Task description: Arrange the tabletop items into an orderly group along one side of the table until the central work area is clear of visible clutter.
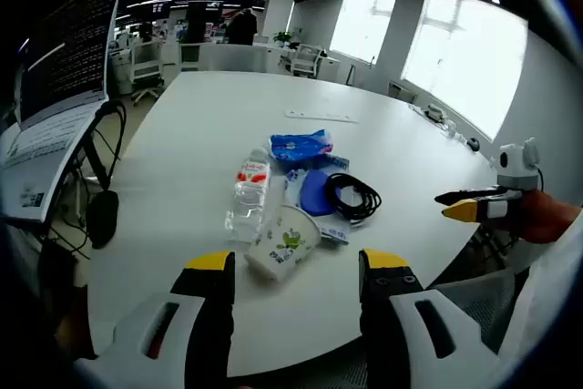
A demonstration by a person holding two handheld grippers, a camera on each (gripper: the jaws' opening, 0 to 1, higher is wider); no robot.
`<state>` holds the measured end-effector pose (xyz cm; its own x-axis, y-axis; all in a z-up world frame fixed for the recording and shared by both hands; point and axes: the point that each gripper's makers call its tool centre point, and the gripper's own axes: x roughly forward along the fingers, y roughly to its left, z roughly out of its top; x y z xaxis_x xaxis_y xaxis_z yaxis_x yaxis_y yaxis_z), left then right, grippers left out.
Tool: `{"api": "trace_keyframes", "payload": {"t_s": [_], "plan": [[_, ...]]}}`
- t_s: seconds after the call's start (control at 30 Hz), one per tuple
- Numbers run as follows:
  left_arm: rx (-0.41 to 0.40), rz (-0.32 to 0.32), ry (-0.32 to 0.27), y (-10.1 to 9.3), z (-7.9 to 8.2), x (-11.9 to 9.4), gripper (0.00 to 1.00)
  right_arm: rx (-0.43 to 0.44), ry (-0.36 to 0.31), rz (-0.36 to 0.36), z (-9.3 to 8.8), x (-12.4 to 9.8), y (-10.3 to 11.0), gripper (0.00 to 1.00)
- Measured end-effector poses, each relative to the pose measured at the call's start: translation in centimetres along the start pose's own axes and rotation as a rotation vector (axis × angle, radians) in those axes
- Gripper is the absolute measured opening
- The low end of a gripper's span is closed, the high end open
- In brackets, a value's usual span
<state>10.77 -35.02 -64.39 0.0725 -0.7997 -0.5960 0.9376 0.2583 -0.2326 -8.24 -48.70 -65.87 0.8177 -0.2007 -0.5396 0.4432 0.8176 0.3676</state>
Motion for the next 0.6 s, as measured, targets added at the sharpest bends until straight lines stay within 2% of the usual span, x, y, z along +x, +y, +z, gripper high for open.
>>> {"api": "trace_keyframes", "payload": {"t_s": [0.6], "plan": [[-0.042,0.057,-0.012,1.2,0.6,-1.0,0.54,-0.006,0.013,0.039,0.9,0.6,0.1,0.55]]}}
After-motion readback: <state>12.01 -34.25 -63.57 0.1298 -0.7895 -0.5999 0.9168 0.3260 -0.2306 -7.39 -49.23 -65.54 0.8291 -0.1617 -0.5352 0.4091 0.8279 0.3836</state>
